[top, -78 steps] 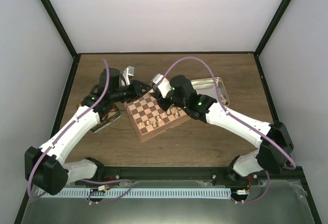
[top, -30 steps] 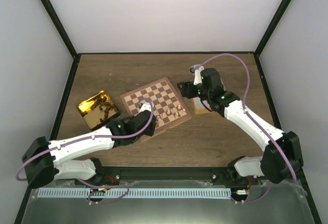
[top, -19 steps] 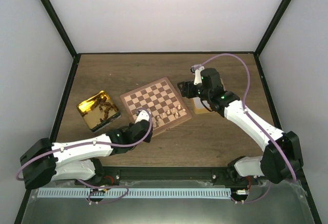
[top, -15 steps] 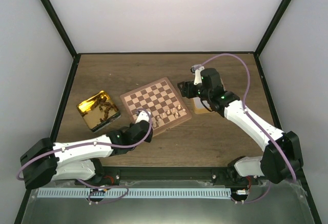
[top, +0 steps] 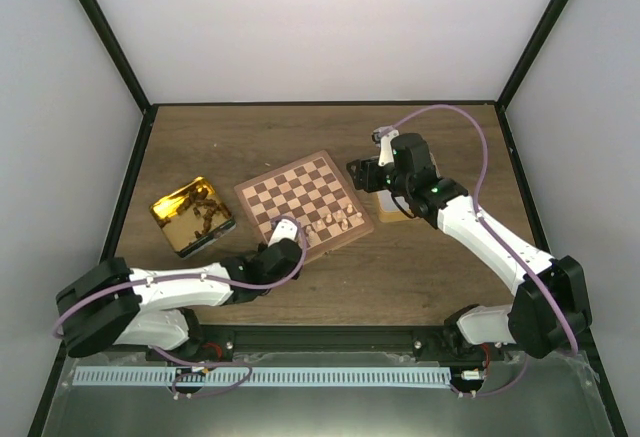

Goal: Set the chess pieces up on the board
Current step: Place the chess piece on the chessboard.

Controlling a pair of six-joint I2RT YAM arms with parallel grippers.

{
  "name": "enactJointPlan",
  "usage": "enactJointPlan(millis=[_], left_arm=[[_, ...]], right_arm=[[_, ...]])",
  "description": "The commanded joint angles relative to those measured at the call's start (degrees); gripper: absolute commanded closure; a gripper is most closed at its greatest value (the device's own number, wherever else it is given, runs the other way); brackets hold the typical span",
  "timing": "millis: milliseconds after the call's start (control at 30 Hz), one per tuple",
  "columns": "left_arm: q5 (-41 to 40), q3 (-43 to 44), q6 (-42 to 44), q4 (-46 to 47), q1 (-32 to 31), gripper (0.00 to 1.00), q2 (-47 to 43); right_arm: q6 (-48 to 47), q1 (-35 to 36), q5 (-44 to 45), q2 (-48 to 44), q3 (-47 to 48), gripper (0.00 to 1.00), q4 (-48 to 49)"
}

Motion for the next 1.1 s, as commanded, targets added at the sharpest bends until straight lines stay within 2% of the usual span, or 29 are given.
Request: enactJointPlan(millis=[0, 600, 867, 1067], left_arm=[[-2.56, -1.15, 0.33, 3.58, 0.0, 0.91, 1.9], [-5.43, -0.65, -0.22, 3.65, 0.08, 0.84, 5.03], [-3.08, -0.16, -0.49, 2.61, 0.08, 0.79, 1.62], [-4.6, 0.58, -0.48, 0.34, 0.16, 0.75, 0.21]], right_arm=[[0.34, -0.5, 0.87, 0.04, 1.81, 0.29, -0.63], [0.49, -0.5, 0.9, 0.39, 2.29, 0.29, -0.21], [0.46, -0.5, 0.62, 0.11, 2.51, 0.29, -0.16], [0.62, -0.5, 0.14, 0.14, 2.51, 0.28, -0.08]])
